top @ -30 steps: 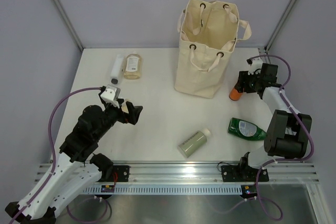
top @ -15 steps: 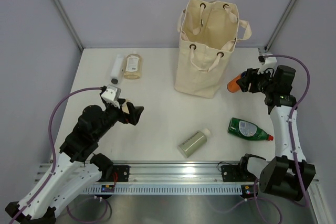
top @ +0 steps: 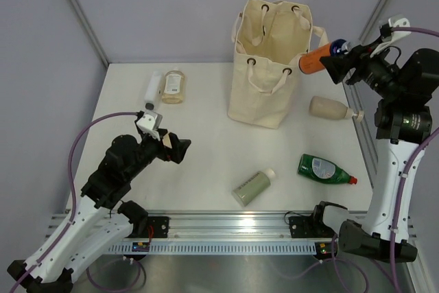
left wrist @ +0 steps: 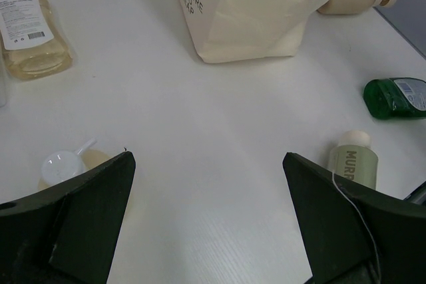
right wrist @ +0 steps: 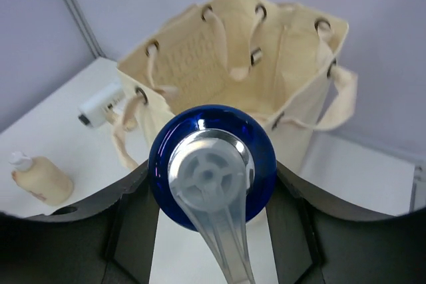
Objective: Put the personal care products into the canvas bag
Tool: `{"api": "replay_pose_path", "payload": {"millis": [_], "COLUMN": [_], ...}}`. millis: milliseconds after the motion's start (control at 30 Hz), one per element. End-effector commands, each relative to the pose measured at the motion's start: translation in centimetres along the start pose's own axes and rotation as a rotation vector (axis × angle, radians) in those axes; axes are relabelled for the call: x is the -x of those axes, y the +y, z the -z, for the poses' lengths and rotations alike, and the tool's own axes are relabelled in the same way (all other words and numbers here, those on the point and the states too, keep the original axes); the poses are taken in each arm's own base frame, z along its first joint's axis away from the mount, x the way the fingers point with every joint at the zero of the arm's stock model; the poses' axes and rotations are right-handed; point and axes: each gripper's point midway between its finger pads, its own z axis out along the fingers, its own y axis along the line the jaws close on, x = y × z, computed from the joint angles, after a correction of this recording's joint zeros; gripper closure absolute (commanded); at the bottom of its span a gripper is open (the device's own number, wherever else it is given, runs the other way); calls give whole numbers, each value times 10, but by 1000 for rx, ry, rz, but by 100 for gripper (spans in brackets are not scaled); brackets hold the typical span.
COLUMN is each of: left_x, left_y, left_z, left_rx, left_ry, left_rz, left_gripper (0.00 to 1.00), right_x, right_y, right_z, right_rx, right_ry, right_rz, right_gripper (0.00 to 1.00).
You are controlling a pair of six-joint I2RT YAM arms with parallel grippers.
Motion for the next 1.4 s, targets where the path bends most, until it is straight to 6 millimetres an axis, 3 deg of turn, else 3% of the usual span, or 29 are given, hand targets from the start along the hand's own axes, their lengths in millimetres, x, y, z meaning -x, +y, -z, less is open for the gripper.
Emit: {"api": "replay_pose_path", "payload": {"millis": [0, 133, 167, 200, 233, 300, 333, 400, 467, 500, 533, 700, 833, 933, 967, 1033, 1133, 1167, 1200, 1233, 1367], "left_x": [14, 12, 12, 12, 13, 14, 15, 17, 14, 13, 11, -2, -13, -24, -28, -45, -77, -92, -90, -106, -122], "left_y": [-3, -4, -4, -4, -4, -4, -4, -4, -3, 2, 5, 25, 46, 60, 63, 69, 77, 81, 81, 85, 86], "left_z": [-1, -2, -3, -3, -3, -2, -2, 0, 1, 1, 2, 8, 21, 34, 38, 44, 44, 41, 40, 37, 17], "left_rx": [-16, -19, -18, -17, -14, -12, -10, -6, 4, 34, 57, 208, 377, 531, 566, 637, 725, 761, 761, 791, 778], "left_ry": [-60, -48, -45, -42, -40, -37, -38, -29, -6, -2, 5, 41, 62, 82, 94, 146, 202, 227, 214, 244, 271], "left_rz": [-9, -2, -1, 2, 4, 10, 10, 16, 33, 44, 54, 206, 350, 509, 534, 564, 619, 633, 641, 642, 616], "left_gripper": [1, 1, 1, 1, 1, 1, 1, 1, 1, 1, 1, 1, 1, 1, 1, 1, 1, 1, 1, 1, 1], "right_x": [84, 121, 126, 125, 113, 109, 87, 63, 21, 7, -12, -99, -145, -176, -184, -205, -220, -221, -221, -220, -200], "right_y": [30, 20, 15, 11, -5, -5, -18, -18, -29, -15, -17, -5, 3, -2, -5, -5, -4, -4, -4, -2, 1], "right_z": [4, -20, -37, -48, -73, -98, -124, -149, -174, -185, -196, -222, -231, -235, -235, -234, -236, -236, -237, -237, -233], "right_rx": [121, 153, 168, 171, 162, 155, 145, 132, 113, 128, 129, 148, 162, 159, 158, 174, 189, 191, 193, 198, 201], "right_ry": [-178, -246, -251, -249, -222, -215, -171, -106, 1, 39, 80, 314, 441, 523, 543, 599, 637, 640, 639, 637, 600], "right_rz": [50, 21, 8, -3, -39, -38, -37, -40, -20, -4, 43, 108, 140, 143, 144, 137, 117, 107, 103, 100, 111], "right_gripper": [100, 100, 100, 100, 100, 100, 100, 100, 100, 100, 100, 100, 98, 87, 74, 56, 41, 30, 12, 1, 1]}}
